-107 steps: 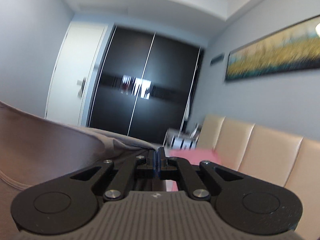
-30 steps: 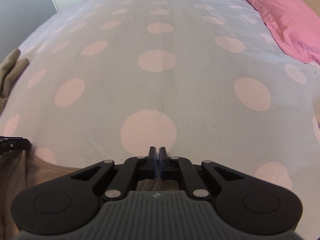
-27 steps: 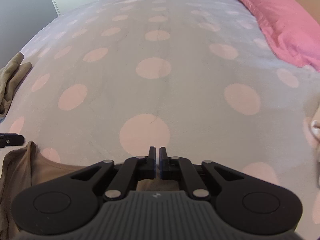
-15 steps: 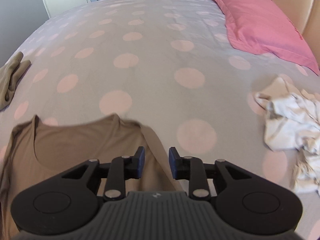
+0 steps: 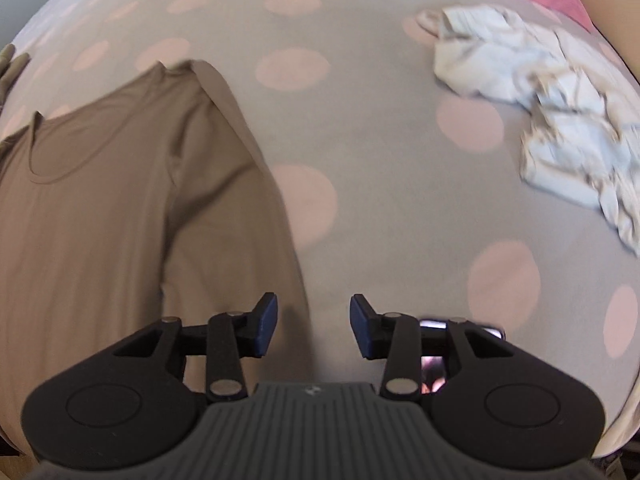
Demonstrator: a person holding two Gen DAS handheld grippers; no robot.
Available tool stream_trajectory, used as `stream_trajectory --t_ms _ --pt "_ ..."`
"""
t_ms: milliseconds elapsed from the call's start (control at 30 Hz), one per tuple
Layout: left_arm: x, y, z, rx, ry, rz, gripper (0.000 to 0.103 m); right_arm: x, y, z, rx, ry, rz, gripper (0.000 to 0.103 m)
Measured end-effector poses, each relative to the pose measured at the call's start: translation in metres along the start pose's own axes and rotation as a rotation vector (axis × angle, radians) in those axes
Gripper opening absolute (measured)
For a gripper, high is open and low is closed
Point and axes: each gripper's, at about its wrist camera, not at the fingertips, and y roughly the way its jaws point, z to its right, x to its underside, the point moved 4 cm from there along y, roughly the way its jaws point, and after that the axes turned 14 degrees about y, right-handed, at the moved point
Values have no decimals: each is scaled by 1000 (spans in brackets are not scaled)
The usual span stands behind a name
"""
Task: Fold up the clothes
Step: 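Move both open tools over the laid-out brown shirt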
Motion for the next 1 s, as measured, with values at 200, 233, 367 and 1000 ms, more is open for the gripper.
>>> stream_trajectory --t_ms 200,233,367,1000 --pt "13 5 -1 -2 -8 -40 30 18 12 1 -23 29 -69 28" --pt "15 5 0 -2 -8 -44 30 20 12 -2 -26 17 -70 16" --pt "17 1 2 -10 5 -39 30 21 6 -14 -2 -48 -32 2" --pt "6 15 -8 9 -76 -58 30 -99 -4 58 241 210 133 1"
